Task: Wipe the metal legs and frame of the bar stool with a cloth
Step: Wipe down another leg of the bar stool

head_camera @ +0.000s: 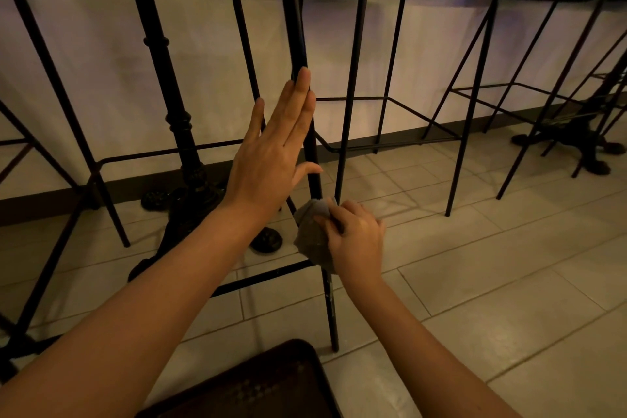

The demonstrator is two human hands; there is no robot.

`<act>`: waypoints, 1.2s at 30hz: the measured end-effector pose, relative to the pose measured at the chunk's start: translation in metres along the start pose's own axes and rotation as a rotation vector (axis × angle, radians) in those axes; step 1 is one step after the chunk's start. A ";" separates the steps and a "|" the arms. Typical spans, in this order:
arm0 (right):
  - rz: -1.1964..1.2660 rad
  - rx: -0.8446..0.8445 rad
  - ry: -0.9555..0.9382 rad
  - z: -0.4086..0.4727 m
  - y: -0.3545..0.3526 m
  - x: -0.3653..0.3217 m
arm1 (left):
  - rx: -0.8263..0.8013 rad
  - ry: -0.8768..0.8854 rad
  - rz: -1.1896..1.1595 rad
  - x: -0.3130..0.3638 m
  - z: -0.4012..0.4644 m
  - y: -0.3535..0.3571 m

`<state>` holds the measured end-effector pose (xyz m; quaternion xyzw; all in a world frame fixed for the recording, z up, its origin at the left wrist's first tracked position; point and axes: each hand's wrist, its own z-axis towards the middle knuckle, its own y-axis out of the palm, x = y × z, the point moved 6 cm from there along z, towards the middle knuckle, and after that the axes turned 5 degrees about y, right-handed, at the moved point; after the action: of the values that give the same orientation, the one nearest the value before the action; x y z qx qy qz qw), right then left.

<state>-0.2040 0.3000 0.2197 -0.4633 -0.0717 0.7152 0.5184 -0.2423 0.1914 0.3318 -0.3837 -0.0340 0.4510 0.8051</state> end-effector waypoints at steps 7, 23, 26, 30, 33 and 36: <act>-0.022 -0.061 -0.034 -0.007 0.008 0.017 | 0.009 -0.012 -0.013 0.003 0.000 0.000; -0.009 -0.021 -0.009 -0.016 0.013 0.018 | 0.037 -0.017 -0.112 0.006 -0.003 0.000; -0.053 -0.034 0.010 -0.025 0.018 0.028 | 0.038 -0.017 -0.110 0.006 -0.003 0.001; -0.083 -0.050 0.013 -0.029 0.020 0.033 | 0.044 -0.018 -0.128 0.006 -0.003 0.001; -0.075 -0.058 0.015 -0.026 0.017 0.028 | 0.043 -0.023 -0.142 0.006 -0.003 0.002; -0.087 -0.052 0.020 -0.023 0.017 0.022 | 0.050 -0.027 -0.154 0.006 -0.003 0.002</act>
<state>-0.1988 0.3015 0.1839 -0.4801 -0.1051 0.6852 0.5375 -0.2385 0.1949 0.3264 -0.3539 -0.0629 0.3935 0.8461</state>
